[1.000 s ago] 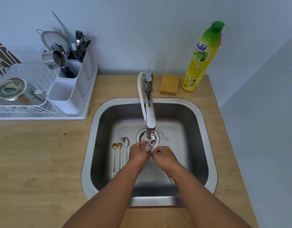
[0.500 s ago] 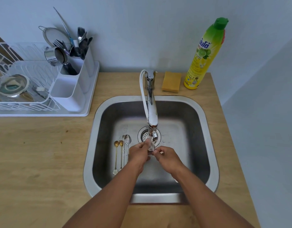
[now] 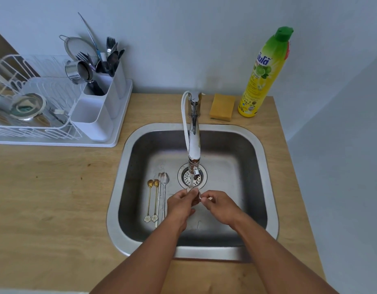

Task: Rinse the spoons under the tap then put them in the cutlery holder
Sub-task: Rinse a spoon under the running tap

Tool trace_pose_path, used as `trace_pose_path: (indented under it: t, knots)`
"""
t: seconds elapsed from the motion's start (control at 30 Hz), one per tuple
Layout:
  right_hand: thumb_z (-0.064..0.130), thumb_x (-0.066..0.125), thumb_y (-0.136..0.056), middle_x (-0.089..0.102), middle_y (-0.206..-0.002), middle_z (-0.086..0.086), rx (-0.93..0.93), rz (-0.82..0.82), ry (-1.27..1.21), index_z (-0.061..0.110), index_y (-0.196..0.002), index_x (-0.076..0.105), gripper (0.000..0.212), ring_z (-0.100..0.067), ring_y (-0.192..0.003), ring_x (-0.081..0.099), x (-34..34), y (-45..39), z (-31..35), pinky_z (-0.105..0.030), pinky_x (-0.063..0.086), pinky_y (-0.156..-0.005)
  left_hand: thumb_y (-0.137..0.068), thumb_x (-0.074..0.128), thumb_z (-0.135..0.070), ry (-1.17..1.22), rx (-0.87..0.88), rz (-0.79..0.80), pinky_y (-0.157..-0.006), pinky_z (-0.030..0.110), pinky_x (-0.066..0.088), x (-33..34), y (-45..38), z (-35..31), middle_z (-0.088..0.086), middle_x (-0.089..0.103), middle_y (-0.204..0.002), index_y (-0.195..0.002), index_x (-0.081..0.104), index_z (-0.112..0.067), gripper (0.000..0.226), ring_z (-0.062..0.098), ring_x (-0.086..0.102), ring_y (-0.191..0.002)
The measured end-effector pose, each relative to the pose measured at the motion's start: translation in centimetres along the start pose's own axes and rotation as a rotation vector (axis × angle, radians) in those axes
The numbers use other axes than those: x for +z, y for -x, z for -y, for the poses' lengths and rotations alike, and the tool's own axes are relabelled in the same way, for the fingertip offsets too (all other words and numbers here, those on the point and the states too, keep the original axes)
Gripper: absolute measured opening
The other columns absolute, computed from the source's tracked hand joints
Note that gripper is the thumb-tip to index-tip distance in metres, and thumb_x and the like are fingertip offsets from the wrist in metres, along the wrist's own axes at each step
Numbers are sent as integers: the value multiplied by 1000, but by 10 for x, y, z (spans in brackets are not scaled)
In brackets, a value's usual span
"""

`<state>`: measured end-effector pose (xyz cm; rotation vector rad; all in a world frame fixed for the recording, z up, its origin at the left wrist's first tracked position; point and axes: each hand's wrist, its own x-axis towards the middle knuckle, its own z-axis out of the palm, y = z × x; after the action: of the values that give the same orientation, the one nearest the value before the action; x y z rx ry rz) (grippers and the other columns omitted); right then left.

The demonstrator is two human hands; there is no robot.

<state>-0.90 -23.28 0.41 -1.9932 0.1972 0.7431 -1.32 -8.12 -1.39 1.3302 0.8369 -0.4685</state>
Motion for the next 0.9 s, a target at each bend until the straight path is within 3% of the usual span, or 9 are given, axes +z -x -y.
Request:
trace_pose_path:
  t: [0.13,0.23,0.4,0.53,0.7,0.9]
  knots:
    - [26,57,-105,73,-104,10,-43,-18,49,34,-98,72,19,-10,-93,66,6,1,3,-26,48,-82,-91,76,-49,27,-25,-123,-72,35,57,10,6,-6,-1,82,-80,-89,78,-14,35,11,78,-70]
    - [26,56,-104,74,-105,8,-61,-96,105,29,-103,75,18,-15,-96,67,13,0,2,-27,46,-81,-101,61,-46,126,-82,-152,-80,38,55,12,7,-11,6,81,-94,-97,78,-15,35,22,76,-91]
    - [25,57,-104,74,-111,8,-50,-151,83,26,-113,75,20,-13,-98,66,19,3,1,-25,45,-82,-110,45,-42,368,-269,98,-102,48,44,3,14,-10,1,76,-116,-115,72,-16,38,19,63,-123]
    - [24,57,-105,75,-107,8,-28,-169,7,27,-108,75,19,-13,-98,67,22,5,5,-24,47,-81,-107,47,-48,377,-303,209,-105,47,44,-3,17,-9,1,71,-131,-131,70,-16,46,19,58,-129]
    - [23,55,-106,73,-102,10,-50,-160,-36,26,-107,75,20,-9,-93,65,18,10,10,-27,49,-85,-100,51,-60,292,-261,271,-94,42,46,-7,13,-18,-6,73,-122,-122,73,-29,44,14,61,-116]
    - [25,55,-106,72,-96,10,-104,-184,39,28,-103,73,19,-8,-88,65,16,17,13,-26,52,-82,-90,56,-74,260,-245,241,-92,40,46,-4,8,-29,-12,78,-104,-88,86,-40,46,13,62,-112]
